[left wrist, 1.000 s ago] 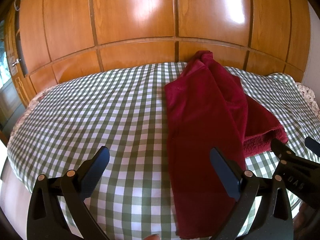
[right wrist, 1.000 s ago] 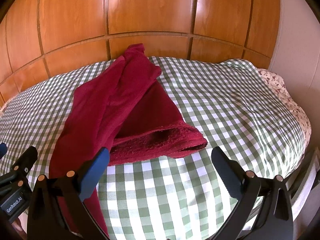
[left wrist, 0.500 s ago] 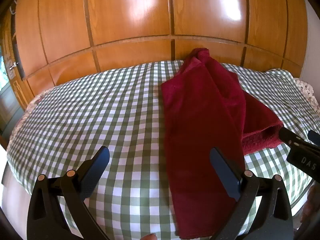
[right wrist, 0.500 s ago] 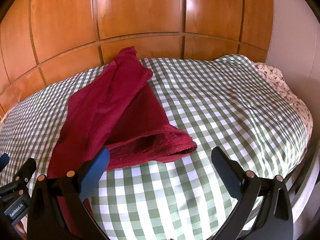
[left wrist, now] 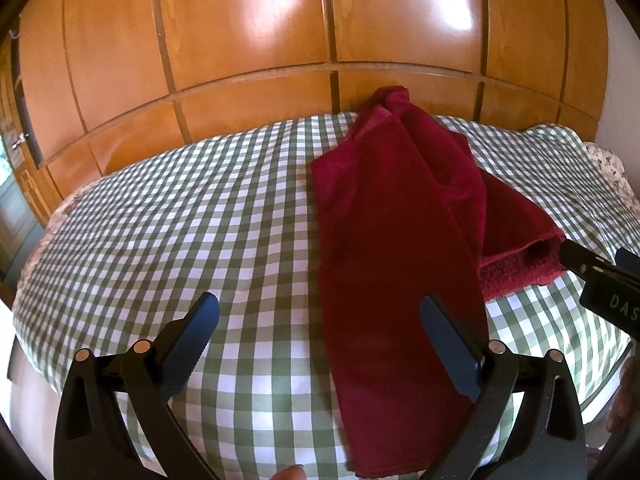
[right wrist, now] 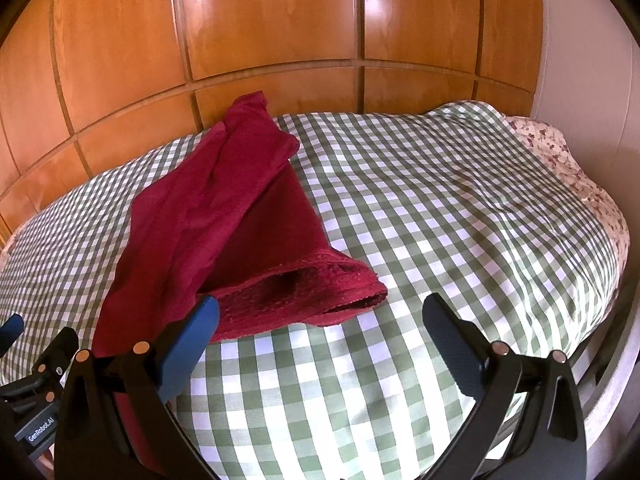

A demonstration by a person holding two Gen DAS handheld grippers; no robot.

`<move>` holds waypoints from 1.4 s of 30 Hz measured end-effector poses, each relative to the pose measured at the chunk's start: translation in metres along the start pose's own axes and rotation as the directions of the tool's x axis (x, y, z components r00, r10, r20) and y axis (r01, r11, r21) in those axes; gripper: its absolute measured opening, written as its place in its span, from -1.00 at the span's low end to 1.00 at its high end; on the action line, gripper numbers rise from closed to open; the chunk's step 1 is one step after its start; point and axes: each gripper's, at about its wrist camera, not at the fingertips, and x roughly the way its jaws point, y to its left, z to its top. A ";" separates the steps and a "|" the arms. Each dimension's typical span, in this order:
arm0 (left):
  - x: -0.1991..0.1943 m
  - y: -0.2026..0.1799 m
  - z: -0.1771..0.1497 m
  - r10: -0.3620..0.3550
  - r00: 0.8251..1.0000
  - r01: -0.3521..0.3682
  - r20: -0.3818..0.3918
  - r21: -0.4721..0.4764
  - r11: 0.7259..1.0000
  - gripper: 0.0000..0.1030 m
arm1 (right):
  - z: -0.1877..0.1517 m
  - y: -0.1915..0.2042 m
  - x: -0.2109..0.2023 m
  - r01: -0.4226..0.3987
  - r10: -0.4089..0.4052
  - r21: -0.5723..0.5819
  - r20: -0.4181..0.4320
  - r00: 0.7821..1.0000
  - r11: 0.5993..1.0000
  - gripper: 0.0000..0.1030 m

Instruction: Fold small clothes

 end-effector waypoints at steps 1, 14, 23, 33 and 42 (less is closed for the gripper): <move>0.001 -0.001 0.000 -0.005 1.000 0.005 -0.004 0.005 1.000 0.93 | 0.000 0.000 0.000 -0.001 0.001 0.002 -0.001 1.000 1.000 0.96; 0.020 -0.038 -0.021 -0.223 0.962 0.250 -0.158 0.178 0.952 0.54 | 0.015 -0.023 0.009 -0.086 0.087 0.067 -0.002 0.996 0.994 0.79; 0.038 -0.054 -0.038 -0.251 0.947 0.297 -0.199 0.253 0.921 0.27 | 0.041 -0.007 0.039 -0.300 0.307 0.091 -0.075 0.949 0.950 -0.05; 0.026 0.004 -0.013 -0.455 0.880 0.462 -0.139 0.025 0.886 -0.84 | 0.048 0.061 0.103 -0.461 0.458 0.059 -0.279 0.844 0.886 -0.68; 0.024 0.127 0.053 -0.446 0.893 0.441 0.050 -0.288 0.850 -0.86 | 0.092 0.018 0.057 -0.428 0.419 -0.057 -0.130 0.899 0.902 -0.87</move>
